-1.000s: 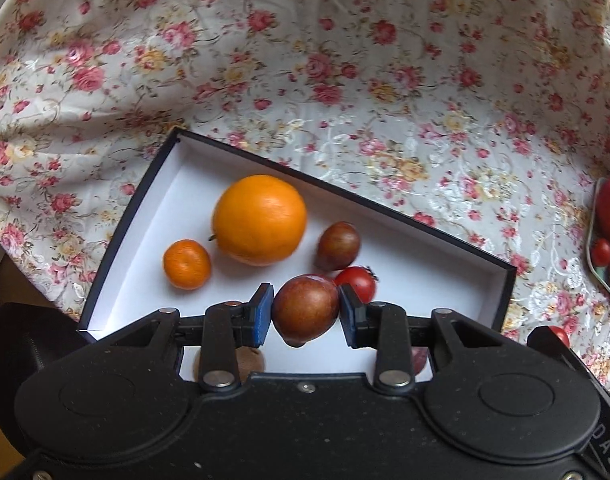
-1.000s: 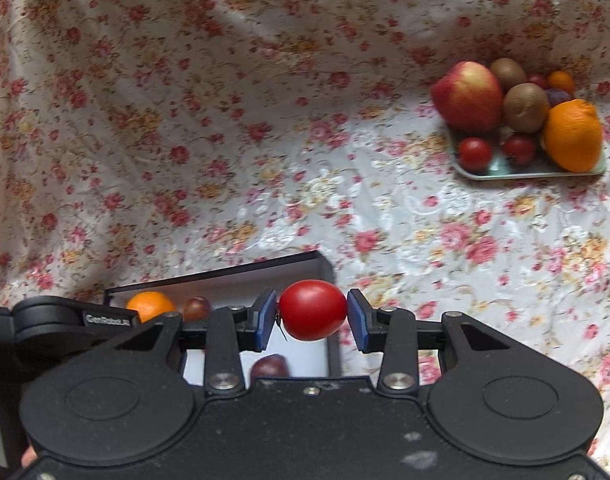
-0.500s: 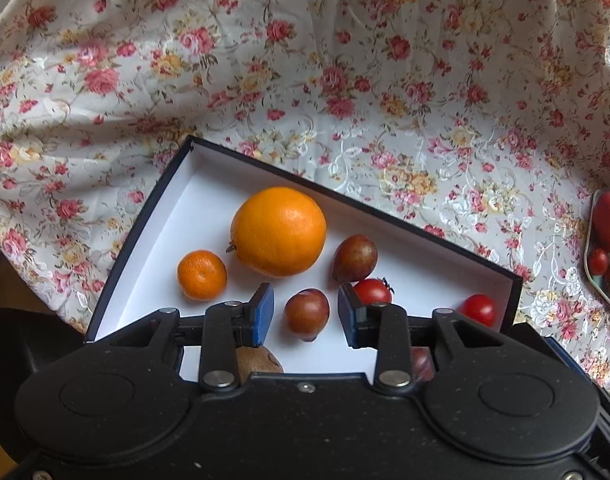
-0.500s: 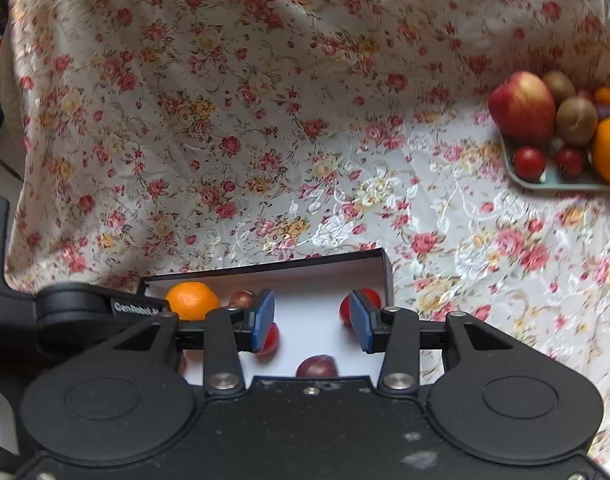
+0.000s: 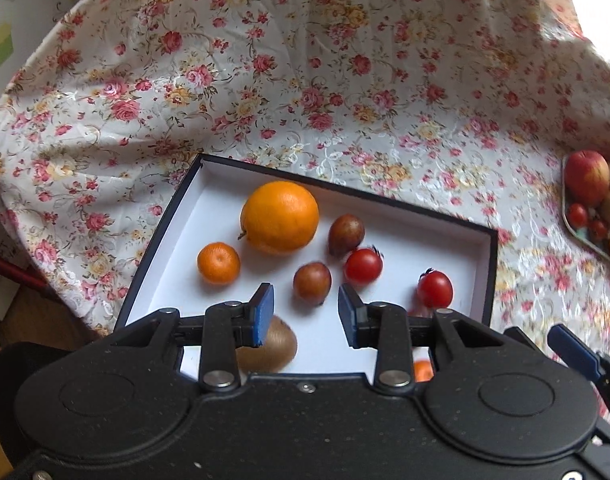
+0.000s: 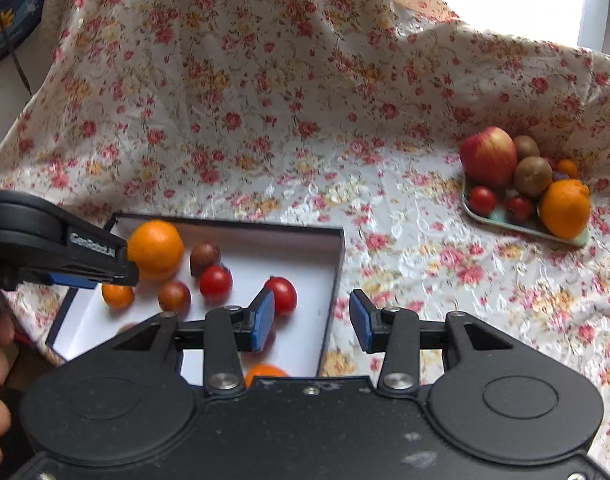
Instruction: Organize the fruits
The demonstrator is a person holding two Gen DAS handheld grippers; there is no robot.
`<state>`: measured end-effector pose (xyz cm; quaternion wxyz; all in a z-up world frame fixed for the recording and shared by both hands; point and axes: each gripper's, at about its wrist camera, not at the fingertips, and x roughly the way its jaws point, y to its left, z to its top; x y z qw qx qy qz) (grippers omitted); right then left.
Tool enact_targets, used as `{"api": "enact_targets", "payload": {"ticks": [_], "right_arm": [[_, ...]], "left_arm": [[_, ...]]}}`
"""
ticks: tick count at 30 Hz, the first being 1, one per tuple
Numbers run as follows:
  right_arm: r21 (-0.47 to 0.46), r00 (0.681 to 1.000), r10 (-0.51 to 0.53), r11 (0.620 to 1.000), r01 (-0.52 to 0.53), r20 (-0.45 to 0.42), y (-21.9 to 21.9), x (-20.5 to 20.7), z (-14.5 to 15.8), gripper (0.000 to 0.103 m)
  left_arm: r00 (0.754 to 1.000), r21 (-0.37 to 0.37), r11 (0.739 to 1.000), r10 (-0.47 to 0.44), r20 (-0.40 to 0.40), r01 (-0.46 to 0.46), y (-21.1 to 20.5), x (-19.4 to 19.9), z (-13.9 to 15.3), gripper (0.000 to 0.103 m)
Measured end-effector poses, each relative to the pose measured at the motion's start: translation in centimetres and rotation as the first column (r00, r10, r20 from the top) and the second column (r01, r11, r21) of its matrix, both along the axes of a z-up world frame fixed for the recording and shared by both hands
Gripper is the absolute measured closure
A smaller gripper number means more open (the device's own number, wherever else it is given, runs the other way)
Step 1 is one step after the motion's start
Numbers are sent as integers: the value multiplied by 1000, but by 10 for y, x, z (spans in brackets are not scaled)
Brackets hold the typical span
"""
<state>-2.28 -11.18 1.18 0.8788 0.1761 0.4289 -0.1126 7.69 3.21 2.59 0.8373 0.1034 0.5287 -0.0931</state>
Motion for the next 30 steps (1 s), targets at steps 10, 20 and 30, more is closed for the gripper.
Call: {"api": "enact_targets", "payload": {"ticks": [10,20,30], "right_arm": [[-22,999,-41,999,40,-31,0,-49,-3,59],[-68,999,-34,997,32,-30,-1,-77,-4,58],[-2,999,-15,1000,15,-39,-5,-80,-2,55]], "left_arm": [[997,18,999,-39,65,38,15,-61,14,59],[988,25,999,-45,148,42,27,-97,21,58],[976,36,996,-87,201,81,17,-109,18,53]]}}
